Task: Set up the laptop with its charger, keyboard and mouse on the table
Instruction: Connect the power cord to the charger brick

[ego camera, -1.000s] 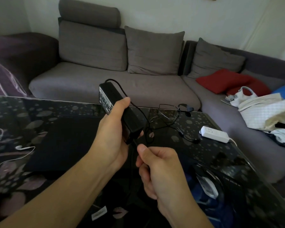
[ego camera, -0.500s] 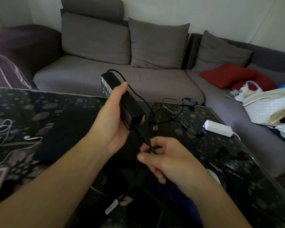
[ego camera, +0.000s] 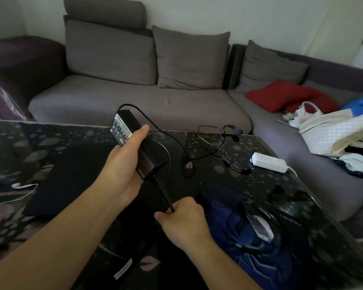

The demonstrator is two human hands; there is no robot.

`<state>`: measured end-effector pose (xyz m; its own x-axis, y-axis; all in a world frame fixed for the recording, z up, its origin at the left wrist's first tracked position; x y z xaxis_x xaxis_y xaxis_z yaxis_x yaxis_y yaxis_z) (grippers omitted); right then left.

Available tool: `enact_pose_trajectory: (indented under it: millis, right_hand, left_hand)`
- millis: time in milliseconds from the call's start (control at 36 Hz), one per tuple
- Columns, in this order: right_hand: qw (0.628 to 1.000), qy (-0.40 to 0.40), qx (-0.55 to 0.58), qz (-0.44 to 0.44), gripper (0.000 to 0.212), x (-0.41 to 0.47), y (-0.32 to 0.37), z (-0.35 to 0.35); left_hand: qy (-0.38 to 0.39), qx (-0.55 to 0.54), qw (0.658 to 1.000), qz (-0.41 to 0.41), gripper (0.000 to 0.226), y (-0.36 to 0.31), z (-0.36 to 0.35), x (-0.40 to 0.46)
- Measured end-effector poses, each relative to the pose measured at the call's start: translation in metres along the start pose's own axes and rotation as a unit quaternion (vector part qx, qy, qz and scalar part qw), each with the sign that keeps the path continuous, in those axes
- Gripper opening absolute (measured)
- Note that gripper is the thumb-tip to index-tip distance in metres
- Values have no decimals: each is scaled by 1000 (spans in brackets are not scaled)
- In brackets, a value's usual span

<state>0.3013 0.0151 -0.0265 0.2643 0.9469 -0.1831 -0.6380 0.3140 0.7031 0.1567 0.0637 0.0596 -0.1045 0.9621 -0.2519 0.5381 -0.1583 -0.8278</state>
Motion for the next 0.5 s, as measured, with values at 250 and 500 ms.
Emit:
enact_pose_trajectory:
  millis: [250, 500]
  right_hand:
    - [993, 26, 113, 12, 34, 9, 8, 19]
    - [939, 110, 298, 134, 26, -4, 34, 63]
  left_hand:
    - [4, -55, 998, 3, 21, 2, -3, 6]
    - [20, -86, 996, 1, 35, -4, -6, 15]
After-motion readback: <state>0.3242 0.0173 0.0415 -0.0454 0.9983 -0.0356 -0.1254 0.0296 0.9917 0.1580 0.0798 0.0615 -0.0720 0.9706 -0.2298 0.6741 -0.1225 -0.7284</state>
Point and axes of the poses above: each hand's wrist, its own x-axis towards the middle knuckle, its own z-axis out of the back of the hand, y = z × x, the point moved 4 cm from there along x, towards the middle knuckle, and after that the axes turned 7 degrees about -y, right-handed, at the moved point
